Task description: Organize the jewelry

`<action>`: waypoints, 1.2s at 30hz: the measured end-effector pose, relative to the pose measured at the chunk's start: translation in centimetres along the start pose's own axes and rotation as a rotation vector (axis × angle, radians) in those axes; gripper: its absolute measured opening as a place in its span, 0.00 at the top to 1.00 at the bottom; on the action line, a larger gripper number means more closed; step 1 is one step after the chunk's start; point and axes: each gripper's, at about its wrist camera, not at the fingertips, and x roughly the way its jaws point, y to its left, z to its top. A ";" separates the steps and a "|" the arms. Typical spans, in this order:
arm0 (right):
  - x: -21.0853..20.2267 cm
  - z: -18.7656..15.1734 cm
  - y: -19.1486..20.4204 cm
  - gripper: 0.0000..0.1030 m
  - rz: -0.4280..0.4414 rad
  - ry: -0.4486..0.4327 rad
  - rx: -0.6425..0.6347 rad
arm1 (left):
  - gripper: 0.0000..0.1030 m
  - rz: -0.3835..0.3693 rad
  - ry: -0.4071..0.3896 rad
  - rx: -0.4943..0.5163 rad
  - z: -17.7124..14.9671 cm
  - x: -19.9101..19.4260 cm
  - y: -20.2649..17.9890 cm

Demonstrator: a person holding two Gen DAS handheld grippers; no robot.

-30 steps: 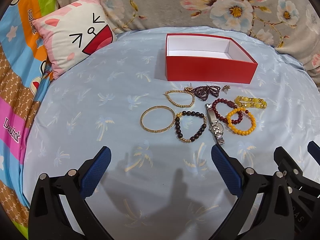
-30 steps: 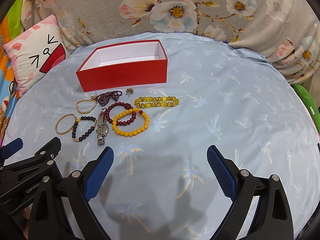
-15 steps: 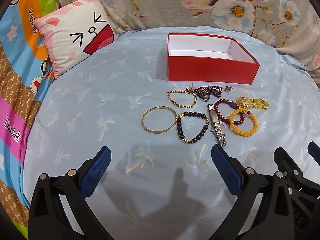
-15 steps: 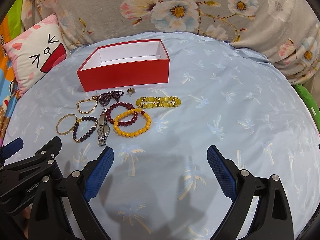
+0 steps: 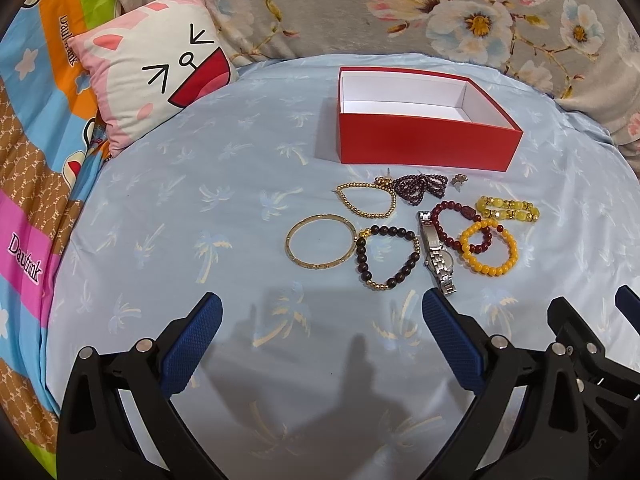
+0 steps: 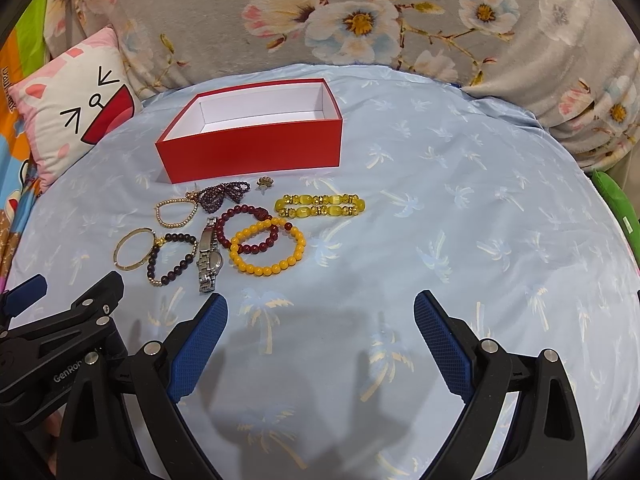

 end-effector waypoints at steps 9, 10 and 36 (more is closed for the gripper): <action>0.7 0.2 -0.1 0.12 0.003 0.018 -0.009 | 0.07 -0.036 0.013 -0.055 0.1 0.8 1.8; 0.9 0.2 -0.3 0.12 0.006 0.024 -0.004 | 0.07 -0.030 0.014 -0.067 0.1 1.0 2.4; 5.1 1.7 -1.5 0.12 0.016 0.109 0.027 | 0.08 -0.037 0.125 -0.058 1.4 8.7 2.5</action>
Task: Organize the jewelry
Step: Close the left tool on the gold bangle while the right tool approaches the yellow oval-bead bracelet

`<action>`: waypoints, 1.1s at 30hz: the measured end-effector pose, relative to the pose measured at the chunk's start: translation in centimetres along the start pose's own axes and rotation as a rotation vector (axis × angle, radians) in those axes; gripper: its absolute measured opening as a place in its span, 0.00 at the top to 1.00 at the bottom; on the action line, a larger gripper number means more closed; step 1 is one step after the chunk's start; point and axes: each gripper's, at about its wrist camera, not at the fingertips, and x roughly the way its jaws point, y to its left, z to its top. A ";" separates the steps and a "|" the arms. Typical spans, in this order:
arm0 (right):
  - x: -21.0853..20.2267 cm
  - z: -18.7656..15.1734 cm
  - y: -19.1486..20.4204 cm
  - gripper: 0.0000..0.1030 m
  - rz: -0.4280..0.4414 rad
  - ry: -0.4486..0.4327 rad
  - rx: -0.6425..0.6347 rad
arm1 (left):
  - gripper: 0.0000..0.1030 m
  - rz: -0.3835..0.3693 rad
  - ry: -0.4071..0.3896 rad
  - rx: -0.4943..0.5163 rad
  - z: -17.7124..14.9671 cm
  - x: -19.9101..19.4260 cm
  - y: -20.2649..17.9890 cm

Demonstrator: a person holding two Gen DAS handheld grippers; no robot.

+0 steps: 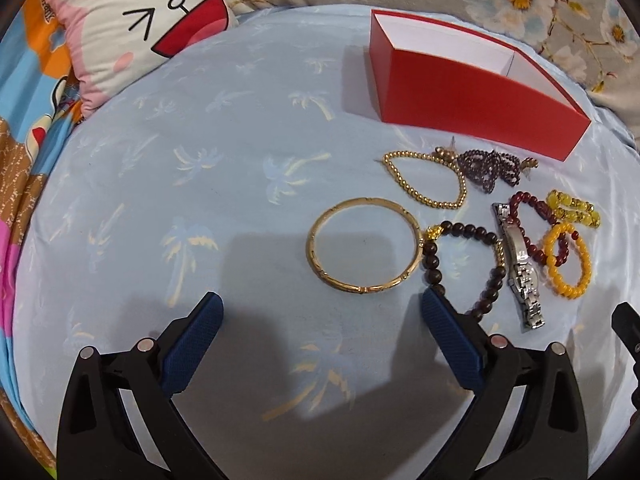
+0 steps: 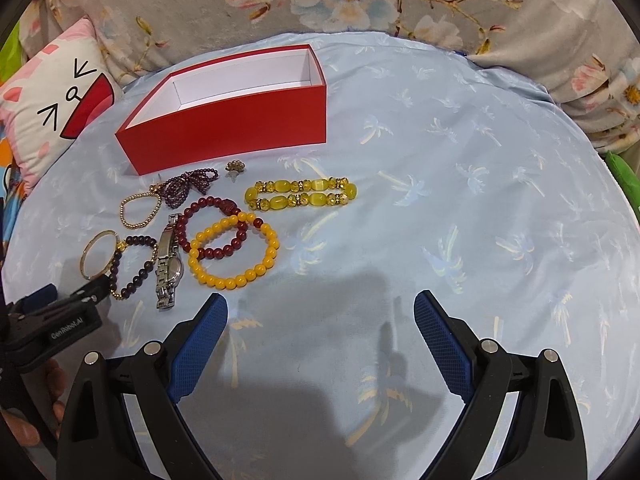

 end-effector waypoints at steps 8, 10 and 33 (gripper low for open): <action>0.9 0.5 0.5 0.12 0.002 0.016 -0.008 | 0.08 -0.007 -0.047 0.013 1.4 0.8 -0.4; 1.1 0.7 0.6 0.12 0.004 0.018 -0.011 | 0.11 -0.012 -0.055 0.019 1.6 0.9 -0.7; 3.5 4.9 -1.3 0.19 0.027 -0.021 0.027 | 0.43 -0.063 -0.089 0.004 3.0 -0.5 -1.1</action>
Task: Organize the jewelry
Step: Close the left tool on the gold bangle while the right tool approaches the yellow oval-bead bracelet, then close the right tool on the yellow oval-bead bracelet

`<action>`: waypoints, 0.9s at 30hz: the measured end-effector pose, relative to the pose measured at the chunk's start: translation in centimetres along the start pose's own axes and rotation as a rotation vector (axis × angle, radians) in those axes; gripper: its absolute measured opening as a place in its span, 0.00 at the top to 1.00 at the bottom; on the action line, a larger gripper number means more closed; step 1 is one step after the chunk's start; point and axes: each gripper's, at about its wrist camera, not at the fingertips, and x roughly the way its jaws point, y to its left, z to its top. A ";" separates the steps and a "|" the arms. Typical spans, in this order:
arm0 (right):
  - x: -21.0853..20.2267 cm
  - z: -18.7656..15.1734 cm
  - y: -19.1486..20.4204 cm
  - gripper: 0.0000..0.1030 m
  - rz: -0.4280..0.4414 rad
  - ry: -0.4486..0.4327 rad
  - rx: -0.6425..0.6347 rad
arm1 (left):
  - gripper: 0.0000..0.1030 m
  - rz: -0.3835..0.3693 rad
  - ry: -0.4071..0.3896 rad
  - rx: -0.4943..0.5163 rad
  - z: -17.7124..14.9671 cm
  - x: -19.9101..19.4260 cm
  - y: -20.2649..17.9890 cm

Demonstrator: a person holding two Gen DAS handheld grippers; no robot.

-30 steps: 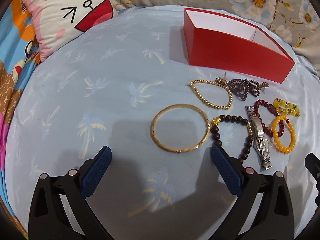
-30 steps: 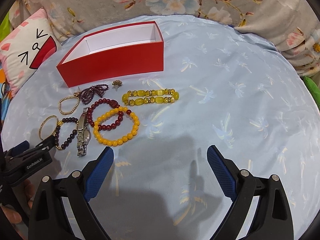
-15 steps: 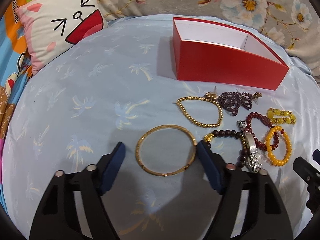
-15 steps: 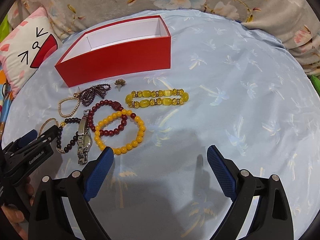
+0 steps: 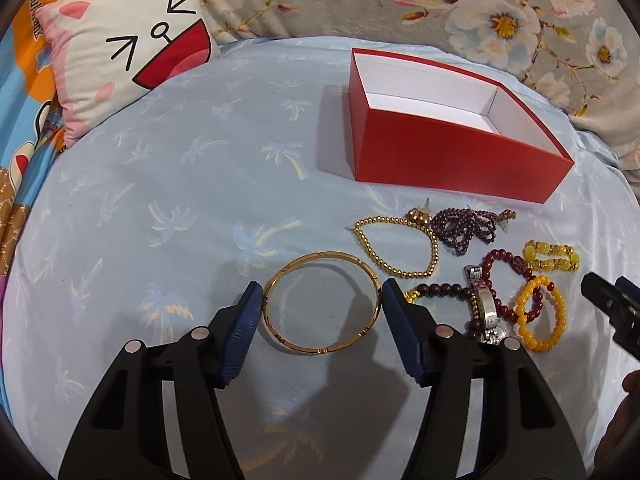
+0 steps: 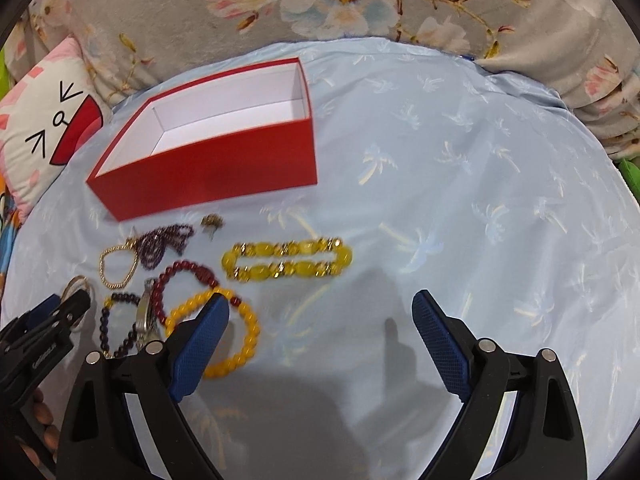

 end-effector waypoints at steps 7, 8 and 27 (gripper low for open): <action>1.0 -0.4 -0.2 0.34 0.111 0.061 0.040 | 0.43 0.004 0.021 -0.014 0.1 0.6 0.3; 1.2 -0.5 -0.1 0.34 0.120 0.071 0.040 | 0.43 0.003 0.022 -0.013 0.1 0.6 0.3; 5.5 2.8 3.2 0.41 0.098 0.033 -0.005 | 0.43 0.012 0.038 -0.023 0.5 1.6 0.7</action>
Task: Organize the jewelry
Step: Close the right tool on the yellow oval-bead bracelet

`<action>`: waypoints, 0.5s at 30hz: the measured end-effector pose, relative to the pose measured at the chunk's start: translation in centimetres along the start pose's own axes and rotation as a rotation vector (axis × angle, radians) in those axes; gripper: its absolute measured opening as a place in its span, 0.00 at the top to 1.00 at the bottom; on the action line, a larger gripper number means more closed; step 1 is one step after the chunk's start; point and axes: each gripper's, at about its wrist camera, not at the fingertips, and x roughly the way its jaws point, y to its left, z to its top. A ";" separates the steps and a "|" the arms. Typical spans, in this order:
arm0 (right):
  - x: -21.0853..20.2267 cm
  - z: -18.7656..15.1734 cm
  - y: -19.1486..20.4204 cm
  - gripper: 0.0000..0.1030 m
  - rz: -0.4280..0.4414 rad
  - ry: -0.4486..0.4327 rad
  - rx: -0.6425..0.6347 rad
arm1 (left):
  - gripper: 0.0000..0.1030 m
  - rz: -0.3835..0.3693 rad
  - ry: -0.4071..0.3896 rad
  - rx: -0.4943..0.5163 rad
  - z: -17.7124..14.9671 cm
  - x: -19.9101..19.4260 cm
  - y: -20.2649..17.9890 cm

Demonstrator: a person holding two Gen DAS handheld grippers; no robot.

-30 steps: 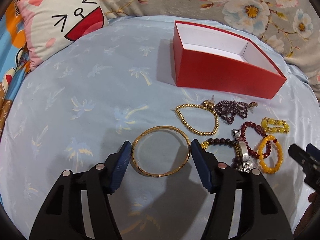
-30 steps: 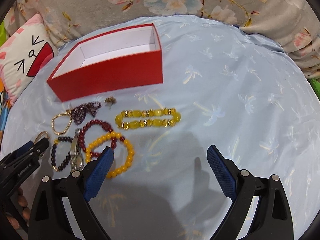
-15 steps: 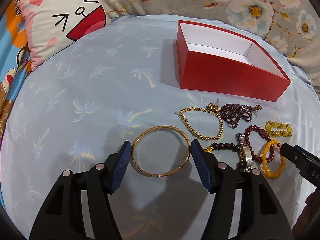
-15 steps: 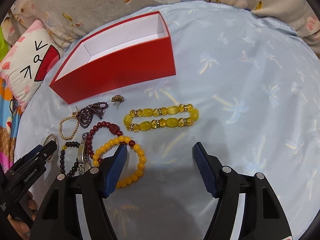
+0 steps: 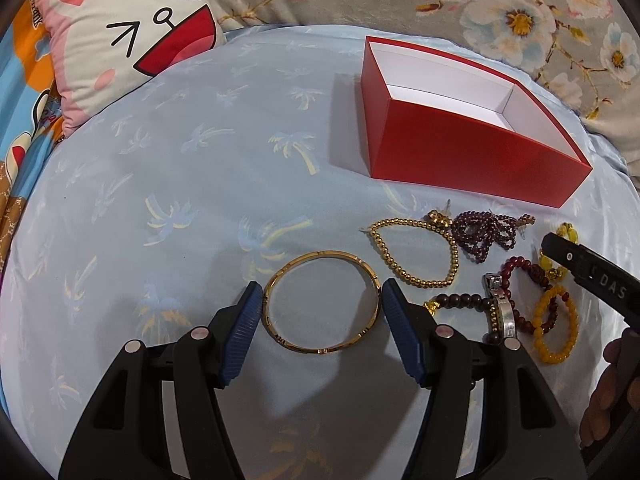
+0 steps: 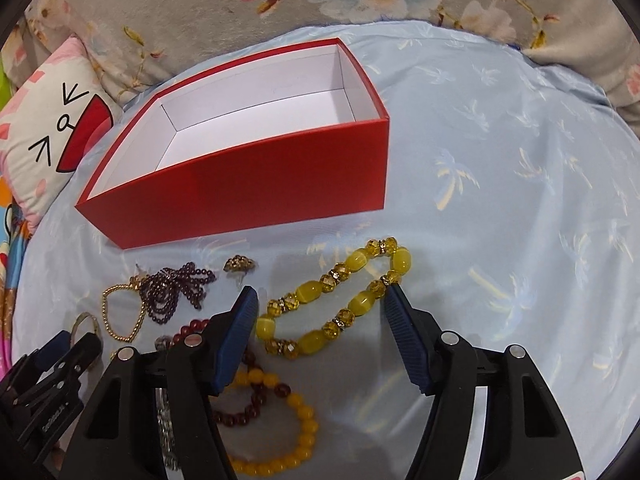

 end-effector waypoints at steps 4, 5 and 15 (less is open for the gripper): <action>0.3 0.3 0.2 0.56 -0.023 -0.015 -0.010 | 0.43 0.009 -0.006 0.003 0.0 0.1 -0.1; 0.3 0.3 0.1 0.59 -0.027 -0.019 -0.011 | 0.43 0.011 -0.007 0.006 0.0 0.1 -0.2; -0.1 0.1 -1.0 0.83 0.015 -0.006 0.021 | 0.43 -0.003 -0.003 0.003 -0.1 -0.1 -0.4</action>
